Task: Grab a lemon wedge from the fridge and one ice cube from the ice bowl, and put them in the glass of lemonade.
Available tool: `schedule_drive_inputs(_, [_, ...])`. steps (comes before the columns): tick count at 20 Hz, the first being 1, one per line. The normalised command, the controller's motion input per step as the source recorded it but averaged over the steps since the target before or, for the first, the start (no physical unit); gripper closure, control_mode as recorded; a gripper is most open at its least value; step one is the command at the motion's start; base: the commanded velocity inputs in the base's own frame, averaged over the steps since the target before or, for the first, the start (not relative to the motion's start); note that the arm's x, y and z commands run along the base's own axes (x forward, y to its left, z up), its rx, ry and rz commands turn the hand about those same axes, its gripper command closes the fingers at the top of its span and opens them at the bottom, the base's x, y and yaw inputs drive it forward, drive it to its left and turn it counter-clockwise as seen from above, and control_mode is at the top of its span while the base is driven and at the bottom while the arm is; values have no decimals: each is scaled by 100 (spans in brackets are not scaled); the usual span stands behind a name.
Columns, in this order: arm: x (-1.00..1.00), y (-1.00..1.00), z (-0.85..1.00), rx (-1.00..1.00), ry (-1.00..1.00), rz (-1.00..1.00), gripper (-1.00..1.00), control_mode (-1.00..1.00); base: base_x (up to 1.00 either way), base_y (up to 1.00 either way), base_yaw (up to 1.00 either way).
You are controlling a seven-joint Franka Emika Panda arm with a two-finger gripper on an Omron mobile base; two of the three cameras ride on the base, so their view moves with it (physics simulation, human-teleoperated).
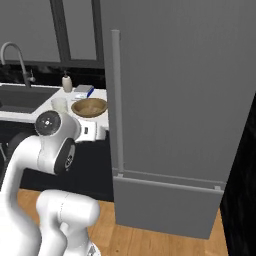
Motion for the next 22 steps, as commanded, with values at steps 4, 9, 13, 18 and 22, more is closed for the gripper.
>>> schedule_drive_inputs(4, [87,-12,9,0,-2,4,-100,-100,0,0,0])
schedule_drive_inputs(9, [74,-6,22,0,0,0,-100,-100,0,0,0])
schedule_drive_inputs(13, [56,-1,38,7,0,-8,-100,-100,0,0,0])
schedule_drive_inputs(18, [32,-8,44,17,0,-9,-100,-100,0,0,0])
schedule_drive_inputs(22, [10,-23,36,19,-2,-5,-100,-100,0,0,0])
